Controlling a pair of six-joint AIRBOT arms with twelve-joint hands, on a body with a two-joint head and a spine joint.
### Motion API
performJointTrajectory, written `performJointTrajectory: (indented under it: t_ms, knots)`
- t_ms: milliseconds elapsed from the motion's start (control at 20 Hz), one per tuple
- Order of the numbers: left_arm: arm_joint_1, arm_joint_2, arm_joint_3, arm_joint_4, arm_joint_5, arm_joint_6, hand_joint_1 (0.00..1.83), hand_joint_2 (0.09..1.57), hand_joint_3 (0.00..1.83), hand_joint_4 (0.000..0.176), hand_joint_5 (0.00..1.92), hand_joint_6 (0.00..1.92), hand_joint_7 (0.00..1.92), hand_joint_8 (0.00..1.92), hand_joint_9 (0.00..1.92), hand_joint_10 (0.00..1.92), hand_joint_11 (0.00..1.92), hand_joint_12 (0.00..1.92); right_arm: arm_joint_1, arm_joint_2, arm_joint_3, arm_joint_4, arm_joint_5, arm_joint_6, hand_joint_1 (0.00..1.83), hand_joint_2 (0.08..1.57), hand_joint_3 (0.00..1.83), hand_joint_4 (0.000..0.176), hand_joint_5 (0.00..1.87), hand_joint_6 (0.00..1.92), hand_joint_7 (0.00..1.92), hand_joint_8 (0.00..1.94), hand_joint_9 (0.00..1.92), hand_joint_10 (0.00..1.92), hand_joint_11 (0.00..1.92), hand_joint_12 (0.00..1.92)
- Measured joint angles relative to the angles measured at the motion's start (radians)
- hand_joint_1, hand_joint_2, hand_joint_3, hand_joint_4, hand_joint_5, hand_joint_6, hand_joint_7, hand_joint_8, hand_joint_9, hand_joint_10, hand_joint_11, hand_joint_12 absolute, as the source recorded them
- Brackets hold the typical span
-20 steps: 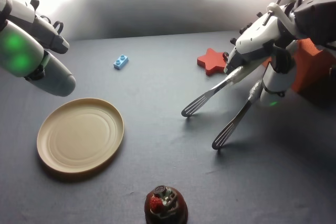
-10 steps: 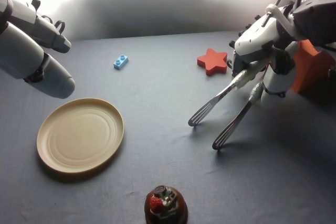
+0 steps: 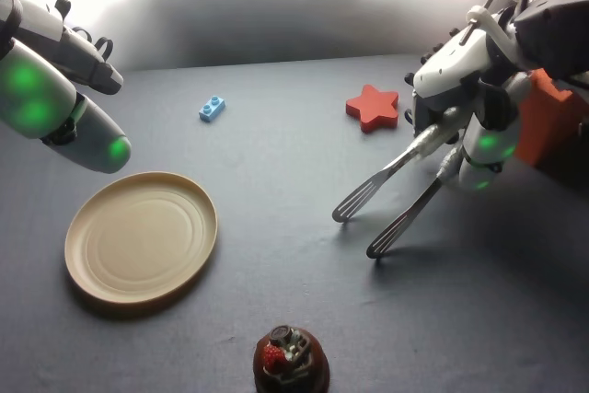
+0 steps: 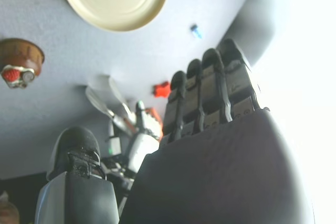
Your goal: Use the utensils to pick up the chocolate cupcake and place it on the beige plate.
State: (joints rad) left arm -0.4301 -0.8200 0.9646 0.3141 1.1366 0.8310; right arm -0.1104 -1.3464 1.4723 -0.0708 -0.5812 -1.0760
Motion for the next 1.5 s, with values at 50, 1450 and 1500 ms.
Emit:
performJointTrajectory:
  t_ms: [50,1450,1500]
  knots:
    - [0.0,0.0,0.0,0.0,0.0,0.0,0.17,1.1,0.0,0.0,0.1,0.0,0.1,0.0,0.1,0.0,0.0,0.27,0.002,0.002,-0.003,0.0,-0.004,0.0,1.03,1.02,0.0,0.0,0.82,0.03,0.57,0.86,0.48,1.19,0.42,1.5]
    - [0.0,0.0,-0.002,0.0,0.0,0.0,0.16,1.1,0.0,0.0,0.1,0.0,0.07,0.0,0.09,0.0,0.0,0.25,0.089,0.161,-0.293,-0.023,-0.076,0.286,0.94,1.05,0.0,0.0,0.82,0.02,0.57,0.94,0.51,1.14,0.47,1.43]
    - [0.0,0.001,-0.002,0.0,0.0,0.0,0.15,1.11,0.0,0.0,0.11,0.0,0.09,0.01,0.1,0.01,0.0,0.26,0.088,0.167,-0.317,-0.092,-0.076,0.337,0.93,1.06,0.0,0.0,0.84,0.03,0.61,0.89,0.53,1.09,0.47,1.43]
